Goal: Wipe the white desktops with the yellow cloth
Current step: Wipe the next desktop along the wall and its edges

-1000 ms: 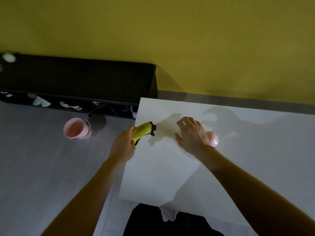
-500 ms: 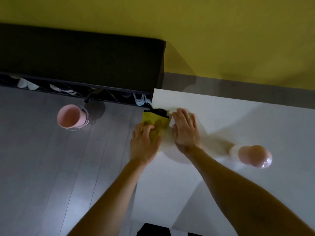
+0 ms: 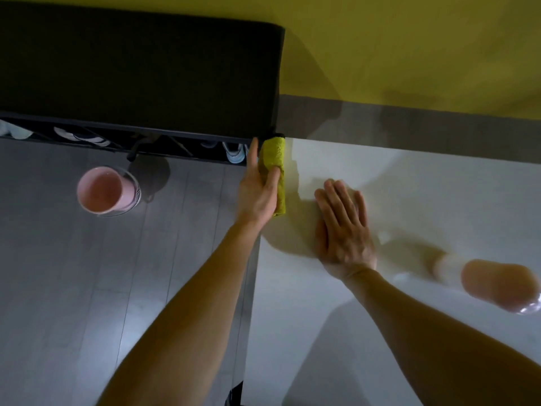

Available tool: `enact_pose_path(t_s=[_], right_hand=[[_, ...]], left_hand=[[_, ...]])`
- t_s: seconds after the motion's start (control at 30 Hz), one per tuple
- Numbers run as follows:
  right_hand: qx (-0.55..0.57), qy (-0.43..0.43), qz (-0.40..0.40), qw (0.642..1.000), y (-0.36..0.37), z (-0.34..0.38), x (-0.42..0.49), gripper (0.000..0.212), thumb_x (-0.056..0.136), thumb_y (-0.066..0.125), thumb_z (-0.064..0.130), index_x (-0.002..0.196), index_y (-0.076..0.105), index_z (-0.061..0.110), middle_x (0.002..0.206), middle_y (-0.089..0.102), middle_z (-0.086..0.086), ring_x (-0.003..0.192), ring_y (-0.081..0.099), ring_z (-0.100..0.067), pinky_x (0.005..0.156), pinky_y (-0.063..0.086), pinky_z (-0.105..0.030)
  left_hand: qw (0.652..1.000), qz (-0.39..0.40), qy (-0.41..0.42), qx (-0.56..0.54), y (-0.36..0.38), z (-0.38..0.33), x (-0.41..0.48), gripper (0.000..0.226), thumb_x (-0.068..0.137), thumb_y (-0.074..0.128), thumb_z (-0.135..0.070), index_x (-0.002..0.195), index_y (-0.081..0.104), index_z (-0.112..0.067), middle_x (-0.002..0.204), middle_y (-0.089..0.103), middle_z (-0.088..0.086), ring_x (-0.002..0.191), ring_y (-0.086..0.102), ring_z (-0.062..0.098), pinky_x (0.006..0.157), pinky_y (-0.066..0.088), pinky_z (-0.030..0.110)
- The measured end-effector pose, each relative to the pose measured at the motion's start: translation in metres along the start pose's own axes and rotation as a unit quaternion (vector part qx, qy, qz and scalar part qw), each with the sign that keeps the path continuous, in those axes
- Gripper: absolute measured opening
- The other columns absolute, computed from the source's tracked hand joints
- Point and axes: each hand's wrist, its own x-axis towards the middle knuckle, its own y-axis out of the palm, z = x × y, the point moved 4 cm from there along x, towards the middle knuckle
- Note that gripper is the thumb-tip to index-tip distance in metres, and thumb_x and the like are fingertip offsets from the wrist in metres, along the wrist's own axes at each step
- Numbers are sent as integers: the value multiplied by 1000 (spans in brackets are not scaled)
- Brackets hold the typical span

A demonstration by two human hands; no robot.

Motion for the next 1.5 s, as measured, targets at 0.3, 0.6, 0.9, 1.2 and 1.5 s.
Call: enact_pose_path(t_s=[0.3,0.6,0.9,1.2,1.5], right_hand=[[7,-1,-6,1000,-2,3,-1,56,110,39,25,162,46,2,175,33,-16,165,22,-37,130,20,-68],[-7,-1,-2,1000,-1,3,-1,57,109,41,22,162,46,3,174,33,-16,166,22,-36,132,17,-66],[-8,-2,0,1000,1,5,1,56,111,37,23,162,45,1,174,33,-17,165,21,-38,131,17,-67],[-22,14,-8,1000,0,5,2,56,107,45,22,161,48,5,174,35,-15,166,23,-33,134,15,-61],[-43,-18,14,999,-3,11,2,55,108,47,37,157,55,14,173,33,-23,164,22,-42,131,15,-68]], left_hand=[[990,21,113,87,4,21,-52,72,112,43,-51,173,15,-26,172,32,4,125,61,15,88,50,14],[986,-8,151,74,8,22,-45,61,114,48,-45,170,28,-33,172,33,2,130,61,14,98,58,28],[986,37,142,79,7,20,-30,62,114,47,-39,171,23,-28,170,33,7,105,64,12,72,43,6],[988,29,139,68,2,45,-90,62,114,44,-43,170,22,-34,172,30,-1,109,64,7,78,46,-1],[988,67,132,52,-1,48,-75,62,114,47,-39,171,22,-31,172,30,0,117,56,5,87,51,16]])
